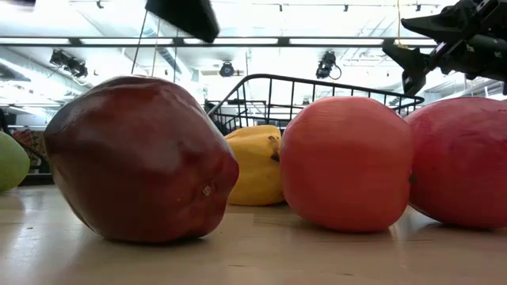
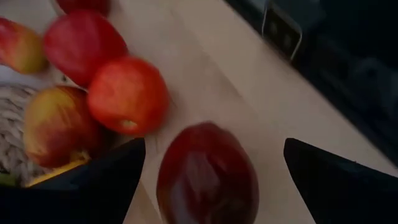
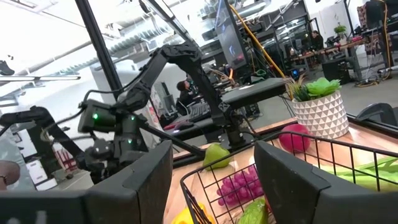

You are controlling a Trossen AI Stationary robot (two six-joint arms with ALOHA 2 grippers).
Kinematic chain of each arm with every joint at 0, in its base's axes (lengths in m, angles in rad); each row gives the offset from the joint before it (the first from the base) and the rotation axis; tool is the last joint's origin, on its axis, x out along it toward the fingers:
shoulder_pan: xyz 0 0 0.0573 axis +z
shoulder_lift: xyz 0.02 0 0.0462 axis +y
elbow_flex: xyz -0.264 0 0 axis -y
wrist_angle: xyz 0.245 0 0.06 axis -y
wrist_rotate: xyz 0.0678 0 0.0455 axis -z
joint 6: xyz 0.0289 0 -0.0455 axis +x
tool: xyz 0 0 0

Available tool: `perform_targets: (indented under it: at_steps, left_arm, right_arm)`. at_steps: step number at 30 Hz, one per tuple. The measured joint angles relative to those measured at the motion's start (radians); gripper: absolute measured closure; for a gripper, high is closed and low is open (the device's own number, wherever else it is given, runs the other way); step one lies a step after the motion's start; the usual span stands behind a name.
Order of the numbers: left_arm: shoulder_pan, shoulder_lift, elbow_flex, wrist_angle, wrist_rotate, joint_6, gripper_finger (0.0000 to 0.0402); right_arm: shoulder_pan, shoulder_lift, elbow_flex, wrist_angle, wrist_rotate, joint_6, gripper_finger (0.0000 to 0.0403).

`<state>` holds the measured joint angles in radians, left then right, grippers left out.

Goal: Build produce basket
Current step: Put the red apple into the black wire basket

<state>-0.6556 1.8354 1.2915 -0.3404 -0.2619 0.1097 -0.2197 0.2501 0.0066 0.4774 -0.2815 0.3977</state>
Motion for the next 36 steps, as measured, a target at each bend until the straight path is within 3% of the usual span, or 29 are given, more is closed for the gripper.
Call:
perform_targets:
  at_steps: [23, 31, 36]
  left_arm:
    - [0.071, 0.138, 0.007, -0.123, 0.048, 0.033, 0.0013]
    - [0.077, 0.137, 0.007, -0.146, 0.046, 0.044, 0.0066]
    - [0.089, 0.113, 0.006, -0.207, 0.038, 0.080, 0.0070]
  right_arm:
    - [0.000, 0.000, 0.000, 0.000, 0.000, 0.000, 0.0172]
    - [0.000, 0.000, 0.000, 0.004, 0.000, 0.000, 0.0172]
    - [0.000, 0.000, 0.000, 0.004, 0.000, 0.000, 0.0172]
